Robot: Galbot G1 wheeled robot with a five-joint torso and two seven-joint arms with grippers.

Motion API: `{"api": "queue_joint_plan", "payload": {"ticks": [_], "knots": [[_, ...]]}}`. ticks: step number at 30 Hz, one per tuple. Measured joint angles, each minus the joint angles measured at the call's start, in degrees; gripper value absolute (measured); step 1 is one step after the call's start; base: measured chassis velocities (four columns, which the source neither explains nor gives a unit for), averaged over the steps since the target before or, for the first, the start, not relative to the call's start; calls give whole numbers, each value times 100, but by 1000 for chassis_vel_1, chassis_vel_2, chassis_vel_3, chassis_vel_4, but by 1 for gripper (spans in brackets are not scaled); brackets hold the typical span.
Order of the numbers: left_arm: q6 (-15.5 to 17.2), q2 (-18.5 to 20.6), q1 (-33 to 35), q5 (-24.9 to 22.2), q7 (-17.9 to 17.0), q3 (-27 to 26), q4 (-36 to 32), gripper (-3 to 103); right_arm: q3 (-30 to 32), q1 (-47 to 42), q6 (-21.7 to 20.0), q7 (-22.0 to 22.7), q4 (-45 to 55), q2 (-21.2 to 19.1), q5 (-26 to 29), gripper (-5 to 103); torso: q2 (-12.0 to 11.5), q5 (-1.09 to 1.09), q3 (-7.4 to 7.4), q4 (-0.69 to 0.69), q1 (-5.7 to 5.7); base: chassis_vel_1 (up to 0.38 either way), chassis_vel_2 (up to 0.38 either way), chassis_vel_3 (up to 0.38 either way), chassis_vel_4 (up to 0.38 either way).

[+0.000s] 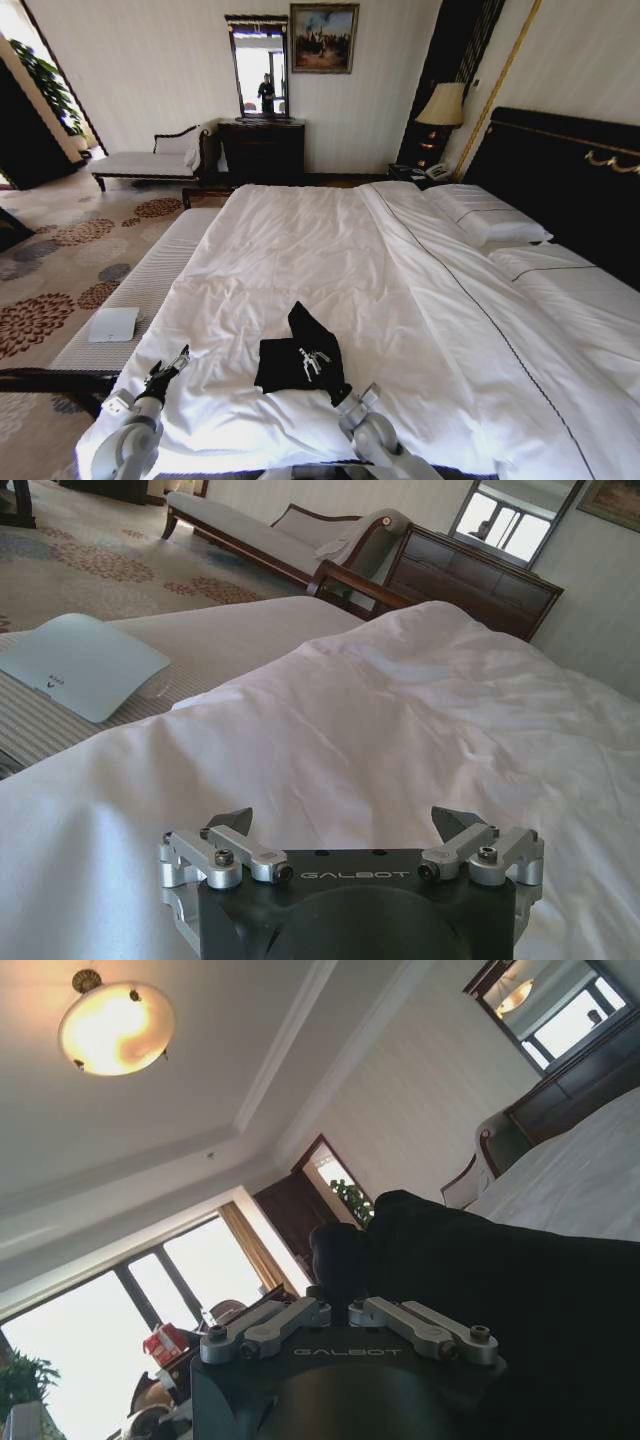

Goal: Fold the clothes on the bed.

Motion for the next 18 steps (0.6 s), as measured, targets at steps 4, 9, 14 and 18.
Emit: {"api": "queue_joint_plan", "payload": {"ticks": [4,9,14,18], "knots": [[-1,6,10,-4,0,-44,-22,100,-521,399,-5,22,-146,-414,-9,2,0,-2,0,0,0,0,0,0,0],[-1,-59,27,-12,0,-69,-46,100,-1008,895,-73,94,-189,-701,-40,2,0,-1,0,0,0,0,0,0,0],[-9,-73,43,-12,0,-95,-46,100,-1139,1090,-80,174,-311,-660,-137,2,0,-1,0,0,0,0,0,0,0],[-11,-71,30,-19,1,-105,-36,100,-1182,1122,-62,187,-372,-628,-164,2,0,-1,0,0,0,0,0,0,0]]}}
